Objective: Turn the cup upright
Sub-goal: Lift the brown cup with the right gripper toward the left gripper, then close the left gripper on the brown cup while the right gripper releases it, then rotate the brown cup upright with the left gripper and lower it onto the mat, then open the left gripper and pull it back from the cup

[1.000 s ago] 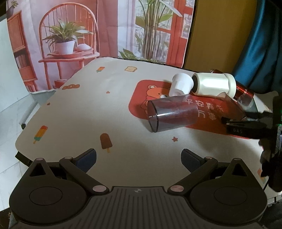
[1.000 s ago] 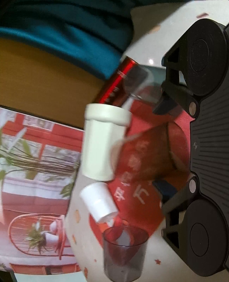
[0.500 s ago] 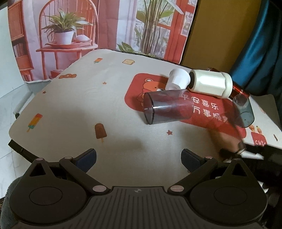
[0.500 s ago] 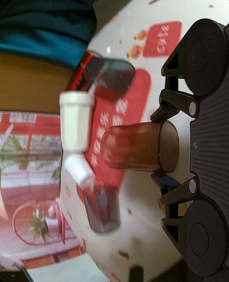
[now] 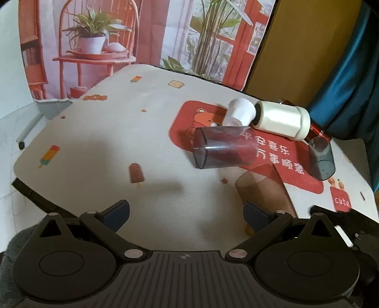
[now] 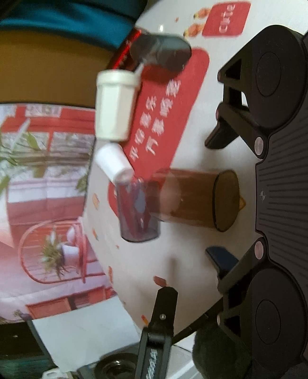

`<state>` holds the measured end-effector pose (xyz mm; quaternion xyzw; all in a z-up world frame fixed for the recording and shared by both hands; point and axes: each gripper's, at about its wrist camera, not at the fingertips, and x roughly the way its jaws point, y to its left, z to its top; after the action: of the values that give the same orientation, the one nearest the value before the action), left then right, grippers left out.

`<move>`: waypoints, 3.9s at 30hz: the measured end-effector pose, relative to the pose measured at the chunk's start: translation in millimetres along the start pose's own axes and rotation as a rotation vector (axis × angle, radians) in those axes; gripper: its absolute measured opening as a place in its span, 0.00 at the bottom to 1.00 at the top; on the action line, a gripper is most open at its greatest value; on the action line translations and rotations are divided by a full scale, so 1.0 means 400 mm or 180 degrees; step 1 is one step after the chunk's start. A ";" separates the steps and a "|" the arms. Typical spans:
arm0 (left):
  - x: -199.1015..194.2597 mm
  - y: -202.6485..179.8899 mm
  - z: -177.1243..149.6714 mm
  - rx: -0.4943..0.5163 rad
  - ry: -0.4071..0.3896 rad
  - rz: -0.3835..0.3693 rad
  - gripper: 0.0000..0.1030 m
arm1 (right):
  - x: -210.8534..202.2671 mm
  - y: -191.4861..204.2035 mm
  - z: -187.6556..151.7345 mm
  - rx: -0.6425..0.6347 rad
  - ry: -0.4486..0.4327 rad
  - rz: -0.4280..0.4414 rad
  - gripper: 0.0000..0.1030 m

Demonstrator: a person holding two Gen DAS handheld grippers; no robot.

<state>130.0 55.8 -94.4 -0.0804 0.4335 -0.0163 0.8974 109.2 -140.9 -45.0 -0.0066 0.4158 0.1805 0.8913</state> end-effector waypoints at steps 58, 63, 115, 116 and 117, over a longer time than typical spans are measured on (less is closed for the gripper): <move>0.247 -0.284 0.130 0.1140 -0.0408 0.0027 0.85 | -0.119 -0.368 -0.159 0.1455 -0.0282 -0.0478 0.89; 0.166 -0.250 0.129 0.1129 -0.0591 -0.0130 0.93 | -0.118 -0.366 -0.156 0.1444 -0.0265 -0.0489 0.89; -0.256 -0.093 0.014 0.1047 -0.0624 0.0123 1.00 | -0.351 -0.072 -0.024 0.0761 -0.0384 -0.0968 1.00; -0.263 -0.096 0.006 0.1061 -0.0624 0.0136 1.00 | -0.356 -0.068 -0.025 0.0748 -0.0385 -0.0967 1.00; -0.267 -0.098 0.000 0.1063 -0.0623 0.0156 1.00 | -0.360 -0.065 -0.026 0.0741 -0.0385 -0.0976 1.00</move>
<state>64.9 27.6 -5.4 0.0790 0.3373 -0.0583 0.9363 25.2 -212.4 51.9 0.0441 0.3737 -0.0066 0.9265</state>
